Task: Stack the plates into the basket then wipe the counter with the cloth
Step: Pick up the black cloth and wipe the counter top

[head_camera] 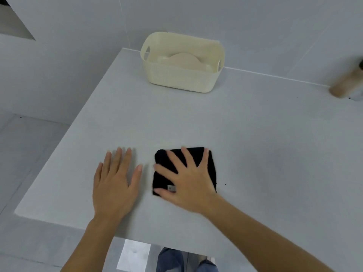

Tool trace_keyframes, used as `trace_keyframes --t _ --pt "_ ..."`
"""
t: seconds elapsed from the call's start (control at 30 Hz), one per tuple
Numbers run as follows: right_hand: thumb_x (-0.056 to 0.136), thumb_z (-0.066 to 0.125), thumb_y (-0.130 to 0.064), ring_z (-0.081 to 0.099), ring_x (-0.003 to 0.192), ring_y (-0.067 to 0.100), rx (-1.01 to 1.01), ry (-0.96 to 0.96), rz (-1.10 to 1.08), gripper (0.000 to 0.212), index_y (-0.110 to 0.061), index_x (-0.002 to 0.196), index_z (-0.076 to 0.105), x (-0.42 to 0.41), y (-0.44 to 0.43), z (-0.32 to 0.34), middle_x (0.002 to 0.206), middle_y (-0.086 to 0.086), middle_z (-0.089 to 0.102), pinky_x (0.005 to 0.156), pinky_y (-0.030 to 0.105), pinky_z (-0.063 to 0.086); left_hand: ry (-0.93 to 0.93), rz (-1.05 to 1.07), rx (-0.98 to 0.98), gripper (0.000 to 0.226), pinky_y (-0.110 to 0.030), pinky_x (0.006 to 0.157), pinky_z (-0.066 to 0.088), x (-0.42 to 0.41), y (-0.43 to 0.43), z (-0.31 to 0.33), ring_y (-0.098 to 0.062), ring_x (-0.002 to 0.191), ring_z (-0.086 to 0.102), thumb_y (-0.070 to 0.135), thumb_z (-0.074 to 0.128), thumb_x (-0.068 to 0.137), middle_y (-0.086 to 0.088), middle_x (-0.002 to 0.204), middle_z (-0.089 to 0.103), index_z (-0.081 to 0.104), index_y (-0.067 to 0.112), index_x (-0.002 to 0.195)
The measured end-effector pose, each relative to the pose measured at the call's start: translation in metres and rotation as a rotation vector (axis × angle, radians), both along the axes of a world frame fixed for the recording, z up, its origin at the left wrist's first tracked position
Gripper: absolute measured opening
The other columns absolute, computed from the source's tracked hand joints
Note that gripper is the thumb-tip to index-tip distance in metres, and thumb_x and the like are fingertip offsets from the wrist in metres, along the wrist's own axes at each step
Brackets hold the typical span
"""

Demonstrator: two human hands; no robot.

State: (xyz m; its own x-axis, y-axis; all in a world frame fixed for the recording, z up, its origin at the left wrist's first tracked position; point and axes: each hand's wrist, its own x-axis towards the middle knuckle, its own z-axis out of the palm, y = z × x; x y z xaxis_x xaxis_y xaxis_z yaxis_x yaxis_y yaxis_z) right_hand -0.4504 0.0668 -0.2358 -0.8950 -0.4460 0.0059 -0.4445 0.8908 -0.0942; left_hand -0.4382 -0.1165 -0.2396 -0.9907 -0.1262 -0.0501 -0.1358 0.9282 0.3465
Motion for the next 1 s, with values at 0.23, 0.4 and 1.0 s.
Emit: trace_keyframes --t 0.23,0.4,1.0 --pt "0.069 0.053 -0.039 0.064 0.094 0.023 -0.062 0.086 -0.098 0.046 -0.032 0.115 0.060 -0.004 0.095 0.010 0.114 -0.005 0.067 0.065 0.040 0.042 -0.003 -0.017 0.015 0.062 -0.036 0.116 0.005 0.002 0.011 -0.006 -0.017 0.145 0.007 0.056 0.016 0.092 0.001 0.156 0.017 0.017 0.026 0.146" --pt "0.067 0.053 -0.033 0.066 0.087 0.022 -0.183 0.126 -0.040 0.047 -0.026 0.112 0.065 0.050 0.100 0.003 0.103 -0.003 0.072 0.065 0.034 0.044 0.013 0.025 -0.022 0.067 -0.040 0.116 0.009 0.003 0.019 -0.010 -0.021 0.144 0.013 0.053 0.016 0.088 -0.004 0.155 0.021 0.025 0.019 0.145" --pt "0.080 0.055 -0.020 0.057 0.087 0.010 -0.753 -0.159 -0.469 0.034 -0.033 0.111 0.061 -0.049 0.213 0.025 0.091 -0.021 0.061 0.072 0.011 0.039 0.200 0.325 0.330 0.046 -0.048 0.105 0.031 0.045 0.010 0.023 -0.031 0.129 0.041 0.038 0.036 0.096 -0.010 0.139 0.049 0.043 0.013 0.134"
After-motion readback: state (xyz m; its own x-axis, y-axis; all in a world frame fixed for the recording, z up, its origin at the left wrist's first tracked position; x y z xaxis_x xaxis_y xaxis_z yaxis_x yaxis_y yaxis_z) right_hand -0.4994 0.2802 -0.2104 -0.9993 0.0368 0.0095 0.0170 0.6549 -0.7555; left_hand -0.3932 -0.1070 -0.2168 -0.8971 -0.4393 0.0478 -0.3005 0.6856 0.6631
